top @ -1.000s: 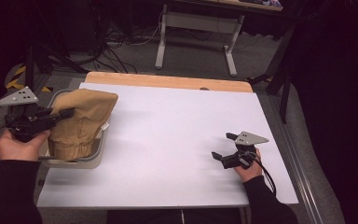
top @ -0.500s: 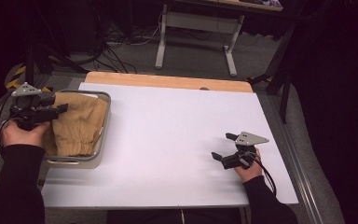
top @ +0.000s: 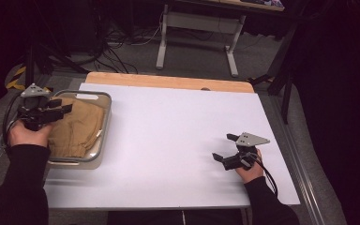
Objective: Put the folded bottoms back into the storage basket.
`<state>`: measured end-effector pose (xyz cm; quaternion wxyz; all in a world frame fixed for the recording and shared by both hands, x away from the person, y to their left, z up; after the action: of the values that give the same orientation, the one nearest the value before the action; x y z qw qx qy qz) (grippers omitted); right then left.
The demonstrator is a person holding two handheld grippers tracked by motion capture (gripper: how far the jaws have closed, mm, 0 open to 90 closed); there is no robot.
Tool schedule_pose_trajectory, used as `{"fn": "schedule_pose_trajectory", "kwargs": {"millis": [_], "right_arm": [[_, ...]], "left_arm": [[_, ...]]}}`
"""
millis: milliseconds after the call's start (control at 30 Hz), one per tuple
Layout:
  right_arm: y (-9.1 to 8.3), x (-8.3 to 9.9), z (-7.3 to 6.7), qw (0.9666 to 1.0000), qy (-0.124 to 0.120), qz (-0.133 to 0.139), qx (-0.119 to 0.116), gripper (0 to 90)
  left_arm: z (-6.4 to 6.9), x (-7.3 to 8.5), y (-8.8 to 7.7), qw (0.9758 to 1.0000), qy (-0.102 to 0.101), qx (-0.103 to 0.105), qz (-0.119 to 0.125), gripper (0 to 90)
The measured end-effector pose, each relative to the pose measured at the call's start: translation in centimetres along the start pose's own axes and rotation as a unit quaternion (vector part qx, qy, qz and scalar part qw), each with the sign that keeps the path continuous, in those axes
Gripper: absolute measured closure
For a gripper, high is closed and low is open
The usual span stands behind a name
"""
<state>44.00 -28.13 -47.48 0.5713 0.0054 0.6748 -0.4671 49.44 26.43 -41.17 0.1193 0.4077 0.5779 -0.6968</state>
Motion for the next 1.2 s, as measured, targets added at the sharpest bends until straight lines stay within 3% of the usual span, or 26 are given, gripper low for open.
{"fn": "schedule_pose_trajectory", "kwargs": {"millis": [67,133,233,333,500,667,833,933,1067,1167,1200], "right_arm": [[0.0,0.0,0.0,1.0000,0.000,0.000,0.000,0.0],[0.0,0.0,0.0,1.0000,0.000,0.001,0.000,0.0],[-0.1,0.0,0.0,1.0000,0.000,0.002,0.000,0.0],[-0.1,0.0,0.0,1.0000,0.000,0.002,0.000,0.0],[-0.1,0.0,-0.1,1.0000,-0.001,0.002,0.000,0.0],[-0.1,0.0,-0.1,1.0000,-0.001,0.002,0.000,0.0],[-0.1,0.0,-0.1,1.0000,-0.001,0.002,-0.001,0.0],[-0.1,0.0,-0.1,1.0000,-0.002,0.003,-0.003,0.0],[-0.1,-0.1,-0.1,1.0000,-0.002,0.003,-0.003,0.0],[-0.1,0.0,-0.1,1.0000,-0.002,0.003,-0.003,0.0],[-0.1,0.0,-0.1,1.0000,-0.002,0.003,-0.003,0.0]], "left_arm": [[0.0,-0.1,0.6,0.9998,-0.001,-0.018,-0.012,57.0],[-0.5,-0.1,1.2,0.9989,-0.019,-0.036,-0.023,62.2],[-1.5,0.2,2.0,0.9950,-0.045,-0.076,-0.046,70.4],[-2.1,0.5,2.6,0.9914,-0.052,-0.098,-0.069,74.2],[-2.5,1.0,3.6,0.9850,-0.039,-0.124,-0.113,74.4],[-2.7,1.5,5.1,0.9785,-0.045,-0.120,-0.161,74.3],[-2.4,2.2,6.4,0.9693,-0.036,-0.120,-0.211,74.0],[-1.9,2.8,7.2,0.9614,-0.015,-0.119,-0.248,72.6],[-1.8,3.1,7.6,0.9578,-0.030,-0.110,-0.264,72.9],[-1.8,3.2,7.6,0.9563,-0.033,-0.107,-0.270,73.1],[-1.8,3.1,7.6,0.9570,-0.032,-0.107,-0.267,73.2]]}}
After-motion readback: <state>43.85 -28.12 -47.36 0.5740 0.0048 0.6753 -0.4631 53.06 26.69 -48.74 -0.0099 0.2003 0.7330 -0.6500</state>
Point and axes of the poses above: each handheld gripper's, and its own axes: y roughly forward along the jaws, x roughly out of its underside, z roughly to its right, the point moved 8 cm from there along y, roughly forward along the jaws, and after that the axes turned 9 degrees about -z, right-handed, at the moved point
